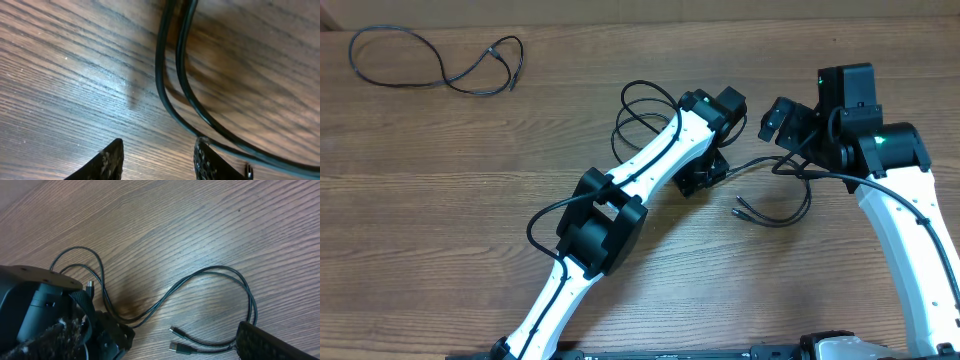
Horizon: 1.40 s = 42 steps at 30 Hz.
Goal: Untangle cables
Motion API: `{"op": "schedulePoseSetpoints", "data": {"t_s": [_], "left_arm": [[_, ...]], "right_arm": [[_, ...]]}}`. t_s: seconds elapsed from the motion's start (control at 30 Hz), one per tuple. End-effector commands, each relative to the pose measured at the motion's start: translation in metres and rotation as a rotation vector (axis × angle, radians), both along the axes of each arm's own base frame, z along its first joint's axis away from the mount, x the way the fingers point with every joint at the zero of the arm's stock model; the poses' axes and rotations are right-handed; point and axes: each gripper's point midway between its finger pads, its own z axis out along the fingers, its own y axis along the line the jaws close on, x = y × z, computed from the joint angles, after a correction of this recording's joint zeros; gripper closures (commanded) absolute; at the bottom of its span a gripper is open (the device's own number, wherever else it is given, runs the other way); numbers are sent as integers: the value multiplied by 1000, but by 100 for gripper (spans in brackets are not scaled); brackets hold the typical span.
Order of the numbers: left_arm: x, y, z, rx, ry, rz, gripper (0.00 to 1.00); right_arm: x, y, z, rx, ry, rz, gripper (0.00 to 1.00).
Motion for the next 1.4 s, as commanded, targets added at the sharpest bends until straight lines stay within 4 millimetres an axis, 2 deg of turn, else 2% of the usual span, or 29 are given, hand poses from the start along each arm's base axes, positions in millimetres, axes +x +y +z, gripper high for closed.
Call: {"op": "schedulePoseSetpoints", "data": {"t_s": [0.0,0.27,0.43,0.6,0.77,0.87,0.9,1.03,1.1,1.2,1.23,1.3,1.37], "left_arm": [[2,5,-9,45,-9,61,54],[6,5,-13,61,-44,67,55],[1,7,-26,70,-25,109,54],[16,6,-31,54,-78,113,52],[19,18,-39,102,-104,104,54],[13,28,-47,158,-106,79,53],[10,30,-50,165,-95,69,54],[-4,43,-58,206,-46,1,69],[-7,49,-58,230,-34,-25,71],[-8,51,-57,229,-25,-48,68],[-8,50,-58,227,-25,-47,66],[-8,50,-58,225,-25,-46,56],[-6,47,-58,217,-35,-48,55]], "right_arm": [[1,-3,1,-10,-6,-5,0],[1,-3,1,-10,-6,-5,0],[1,-3,1,-10,-6,-5,0],[1,-3,1,-10,-6,-5,0],[1,-3,1,-10,-6,-5,0],[1,-3,1,-10,-6,-5,0],[1,-3,1,-10,-6,-5,0],[1,-3,1,-10,-6,-5,0],[1,-3,1,-10,-6,-5,0],[1,-3,1,-10,-6,-5,0],[1,-3,1,-10,-6,-5,0],[1,-3,1,-10,-6,-5,0],[1,-3,1,-10,-6,-5,0]]}}
